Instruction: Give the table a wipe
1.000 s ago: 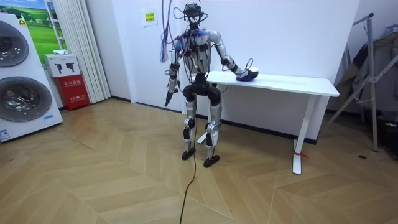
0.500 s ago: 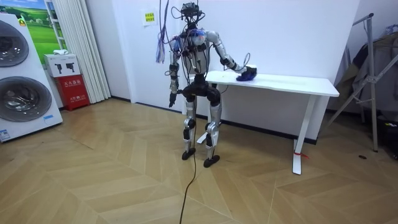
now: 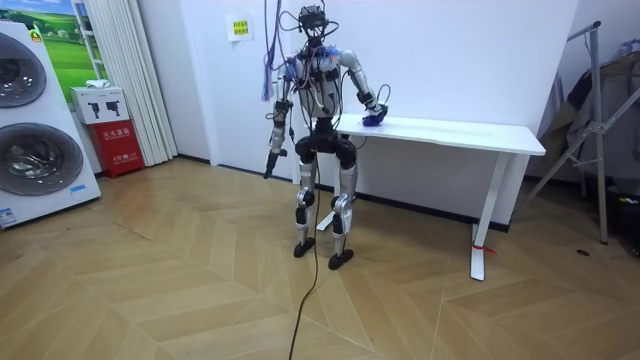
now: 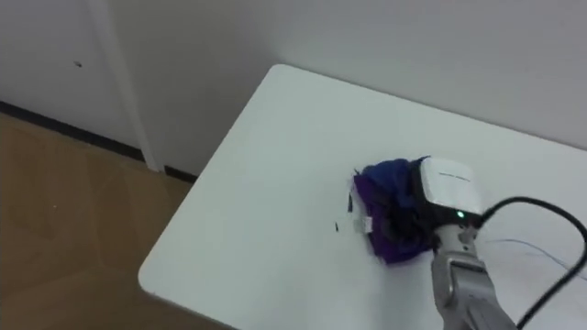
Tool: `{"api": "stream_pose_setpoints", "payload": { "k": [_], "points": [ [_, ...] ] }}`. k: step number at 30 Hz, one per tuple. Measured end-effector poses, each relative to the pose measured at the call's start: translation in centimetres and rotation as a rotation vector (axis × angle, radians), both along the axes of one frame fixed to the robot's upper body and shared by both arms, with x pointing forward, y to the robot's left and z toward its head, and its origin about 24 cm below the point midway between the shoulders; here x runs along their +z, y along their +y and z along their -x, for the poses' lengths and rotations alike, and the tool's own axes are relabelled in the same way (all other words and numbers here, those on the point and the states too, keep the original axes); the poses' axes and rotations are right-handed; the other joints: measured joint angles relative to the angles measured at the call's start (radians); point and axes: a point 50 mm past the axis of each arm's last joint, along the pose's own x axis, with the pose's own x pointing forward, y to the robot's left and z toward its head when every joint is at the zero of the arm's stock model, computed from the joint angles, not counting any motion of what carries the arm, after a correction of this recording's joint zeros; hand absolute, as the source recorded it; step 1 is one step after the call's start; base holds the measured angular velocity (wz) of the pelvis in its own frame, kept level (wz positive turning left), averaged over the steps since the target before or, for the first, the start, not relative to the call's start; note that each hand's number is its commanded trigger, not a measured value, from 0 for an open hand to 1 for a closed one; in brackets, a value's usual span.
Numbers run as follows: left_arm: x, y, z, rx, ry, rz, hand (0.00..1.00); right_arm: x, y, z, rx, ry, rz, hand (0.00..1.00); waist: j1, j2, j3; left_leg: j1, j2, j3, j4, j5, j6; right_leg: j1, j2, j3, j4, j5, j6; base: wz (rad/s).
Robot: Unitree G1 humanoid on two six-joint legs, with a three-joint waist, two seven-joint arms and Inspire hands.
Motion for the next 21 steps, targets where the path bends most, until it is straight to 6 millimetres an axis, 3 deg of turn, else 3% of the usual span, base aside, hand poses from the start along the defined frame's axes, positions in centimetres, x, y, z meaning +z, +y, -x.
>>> {"api": "stream_pose_setpoints", "payload": {
  "k": [1,3,7,12,14,18,19,21],
  "points": [
    [0.1,0.4,-0.3,0.002,-0.010,-0.014,0.00,-0.3,-1.1,1.2,-0.047,-0.009,0.011,1.00,-0.012,0.002,-0.0074,-0.002,-0.003,0.002,0.000,-0.002,0.004,0.002,-0.005,-0.007,0.002,-0.003,0.005,0.27],
    [0.5,1.0,-0.3,0.016,-0.024,-0.043,0.00,-0.9,-2.3,2.7,-0.108,-0.007,0.024,1.00,-0.019,0.002,-0.0143,-0.002,-0.005,0.005,0.000,-0.004,0.007,0.007,-0.005,-0.008,0.003,-0.003,0.005,-0.02],
    [1.0,1.5,-1.8,-0.010,-0.074,-0.075,0.00,-1.8,-5.0,5.6,-0.273,0.013,0.017,1.00,-0.035,-0.002,-0.0147,0.013,-0.010,0.005,0.013,-0.015,0.014,0.032,-0.008,-0.009,0.002,-0.003,0.006,-0.03],
    [0.9,1.1,-2.2,-0.026,-0.083,-0.066,0.00,-2.1,-5.7,6.4,-0.336,0.033,0.002,1.00,-0.044,-0.005,-0.0183,0.011,-0.017,0.001,0.034,-0.019,0.016,0.039,-0.016,-0.022,0.006,-0.009,0.015,-0.02],
    [0.6,0.7,-2.1,-0.042,-0.068,-0.060,0.00,-2.1,-5.6,5.6,-0.356,0.037,-0.023,1.00,-0.036,-0.004,-0.0182,0.011,-0.016,0.006,0.034,-0.019,0.015,0.037,-0.016,-0.023,0.006,-0.008,0.015,-0.12],
    [-0.3,-0.8,-1.4,-0.050,-0.014,-0.017,0.00,-1.5,-4.4,2.3,-0.329,0.079,-0.037,1.00,-0.004,0.003,-0.0165,0.013,0.000,0.043,0.033,-0.019,0.005,0.018,-0.003,0.015,0.009,0.000,0.004,-0.35],
    [-0.4,-1.2,-1.3,-0.051,-0.007,-0.006,0.00,-1.1,-3.6,0.8,-0.307,0.095,-0.050,1.00,0.026,0.007,-0.0150,0.012,0.007,0.059,0.029,-0.018,0.003,-0.002,0.003,0.033,0.023,0.005,-0.003,-0.64],
    [-0.5,-1.5,-1.3,-0.047,0.000,0.002,0.00,-0.1,-1.0,-2.0,-0.197,0.115,-0.061,1.00,0.052,0.007,-0.0083,0.006,0.015,0.056,0.027,-0.017,0.000,-0.024,0.017,0.043,0.025,0.016,-0.019,-0.64]
  ]
}}
